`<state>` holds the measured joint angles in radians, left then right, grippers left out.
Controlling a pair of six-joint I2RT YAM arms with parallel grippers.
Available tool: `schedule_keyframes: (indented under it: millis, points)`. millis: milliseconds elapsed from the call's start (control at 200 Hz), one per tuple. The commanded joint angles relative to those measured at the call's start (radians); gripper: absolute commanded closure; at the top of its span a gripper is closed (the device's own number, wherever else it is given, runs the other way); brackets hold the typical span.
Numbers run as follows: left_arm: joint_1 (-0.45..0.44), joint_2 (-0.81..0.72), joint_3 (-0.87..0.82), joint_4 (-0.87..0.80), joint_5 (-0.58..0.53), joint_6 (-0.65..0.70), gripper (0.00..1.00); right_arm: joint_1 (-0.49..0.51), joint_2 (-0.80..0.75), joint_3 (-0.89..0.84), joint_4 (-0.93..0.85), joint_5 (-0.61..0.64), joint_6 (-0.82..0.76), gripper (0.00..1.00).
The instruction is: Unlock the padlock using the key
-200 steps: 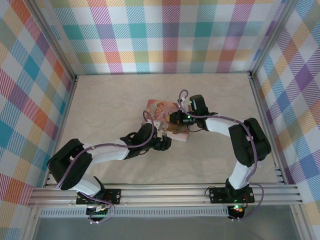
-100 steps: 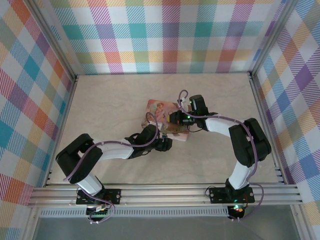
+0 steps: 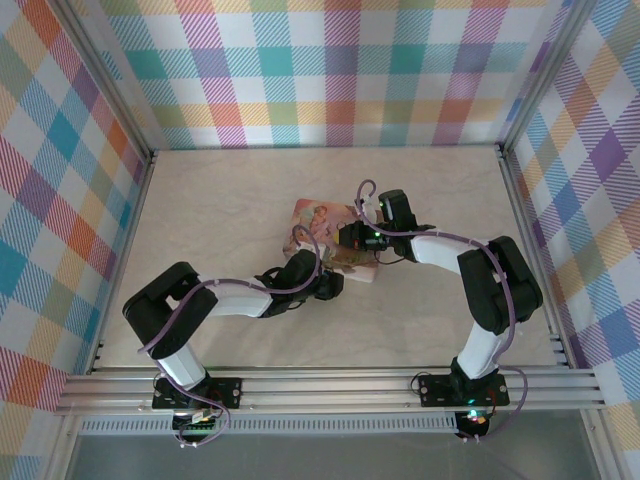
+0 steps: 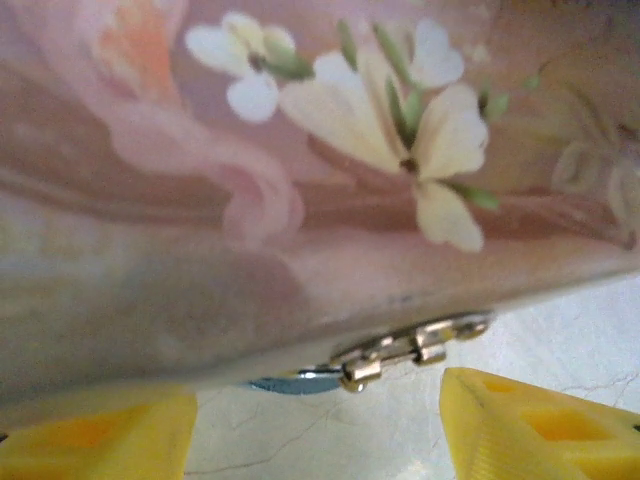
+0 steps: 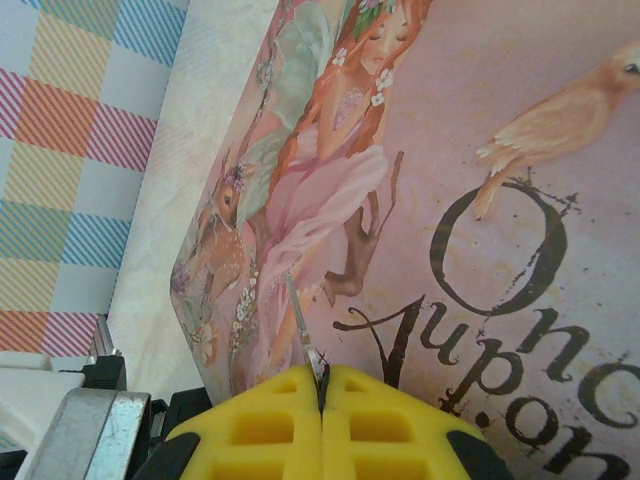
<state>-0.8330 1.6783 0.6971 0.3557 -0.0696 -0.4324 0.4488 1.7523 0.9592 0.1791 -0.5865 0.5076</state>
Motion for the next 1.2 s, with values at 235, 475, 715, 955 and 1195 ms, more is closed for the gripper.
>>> schedule_keyframes:
  millis: [235,475,715,955,1195]
  points:
    - [0.002,0.036,0.011,0.079,-0.03,-0.008,0.43,0.01,0.025,-0.04,-0.151,0.032,-0.021,1.0]
    - [0.002,0.06,0.022,0.1,-0.016,-0.016,0.49,0.013,0.023,-0.04,-0.152,0.031,-0.018,1.0]
    - [0.003,0.064,0.022,0.131,-0.01,-0.034,0.53,0.016,0.023,-0.04,-0.155,0.03,-0.02,1.0]
    - [0.002,0.046,0.022,0.135,-0.016,-0.035,0.55,0.017,0.023,-0.04,-0.153,0.031,-0.02,1.0]
    - [0.003,0.03,0.027,0.135,-0.01,-0.036,0.58,0.018,0.024,-0.038,-0.155,0.03,-0.02,1.0]
